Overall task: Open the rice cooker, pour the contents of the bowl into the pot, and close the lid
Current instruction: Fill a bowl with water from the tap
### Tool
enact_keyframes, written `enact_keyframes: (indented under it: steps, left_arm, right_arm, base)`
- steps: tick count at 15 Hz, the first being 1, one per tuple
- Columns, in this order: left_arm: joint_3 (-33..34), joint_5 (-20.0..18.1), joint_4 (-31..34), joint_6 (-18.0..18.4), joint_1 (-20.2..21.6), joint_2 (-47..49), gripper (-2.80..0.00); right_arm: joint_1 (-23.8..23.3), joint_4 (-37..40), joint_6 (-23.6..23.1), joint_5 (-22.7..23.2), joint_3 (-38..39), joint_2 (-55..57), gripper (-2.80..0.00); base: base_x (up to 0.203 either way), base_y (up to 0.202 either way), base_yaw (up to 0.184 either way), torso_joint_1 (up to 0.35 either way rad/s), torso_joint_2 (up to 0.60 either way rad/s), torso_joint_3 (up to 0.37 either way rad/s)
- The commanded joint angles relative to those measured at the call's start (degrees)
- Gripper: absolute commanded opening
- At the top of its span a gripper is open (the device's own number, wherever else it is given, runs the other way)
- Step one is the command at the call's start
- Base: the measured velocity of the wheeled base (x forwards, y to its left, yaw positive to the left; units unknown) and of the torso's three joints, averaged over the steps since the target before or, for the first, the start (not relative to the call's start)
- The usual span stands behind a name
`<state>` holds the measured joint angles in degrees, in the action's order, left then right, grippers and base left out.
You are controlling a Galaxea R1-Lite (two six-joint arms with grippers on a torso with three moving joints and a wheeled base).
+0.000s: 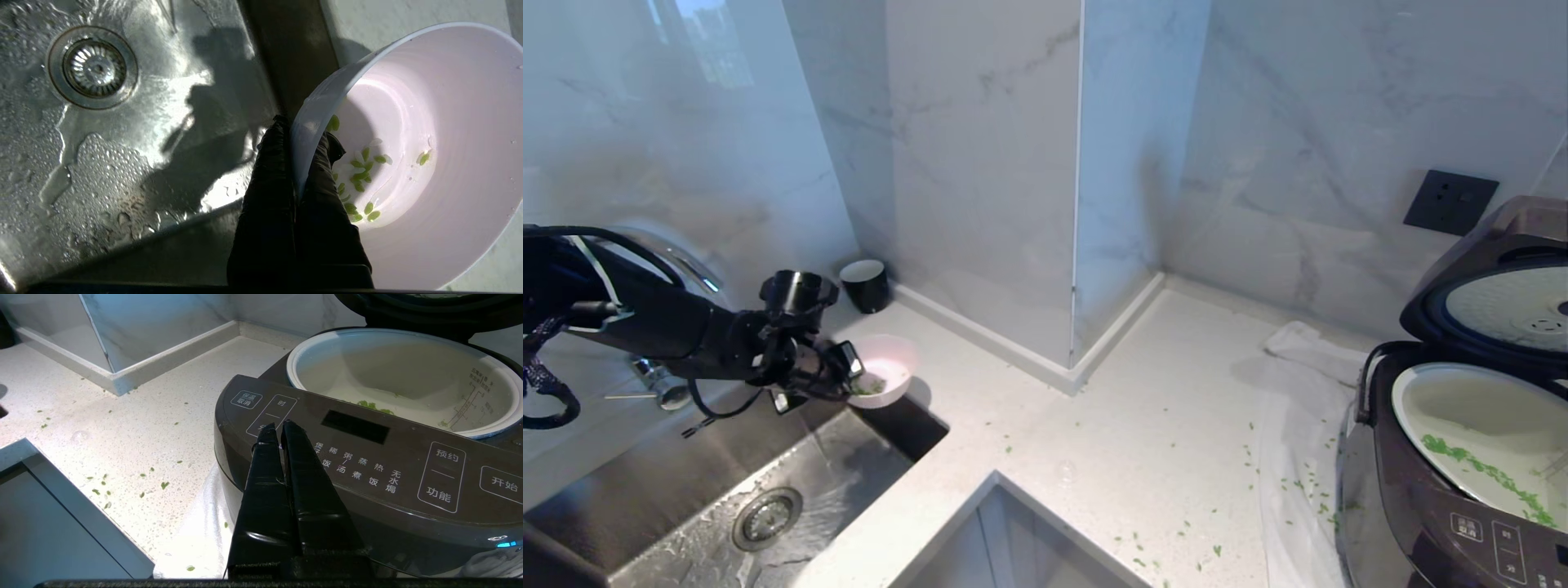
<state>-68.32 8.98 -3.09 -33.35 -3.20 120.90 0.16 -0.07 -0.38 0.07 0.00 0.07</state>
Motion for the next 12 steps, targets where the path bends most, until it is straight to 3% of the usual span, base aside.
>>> enact_keyframes:
  steps: [1,12]
  left_arm:
    - [-2.28,0.0,-0.15,-0.06,3.61,3.26,-2.8]
    - [-4.01,-4.63,-0.07,1.44,15.57,5.22,-2.8]
  right_arm:
    - [0.02,-0.01,-0.03,0.01,0.0,0.01,-2.8]
    - [0.02,-0.01,-0.06,0.01,0.0,0.01,-2.8]
  base:
    - [0.0,0.0,0.0,0.0,0.0,0.0]
    - [0.0,0.0,0.0,0.0,0.0,0.0]
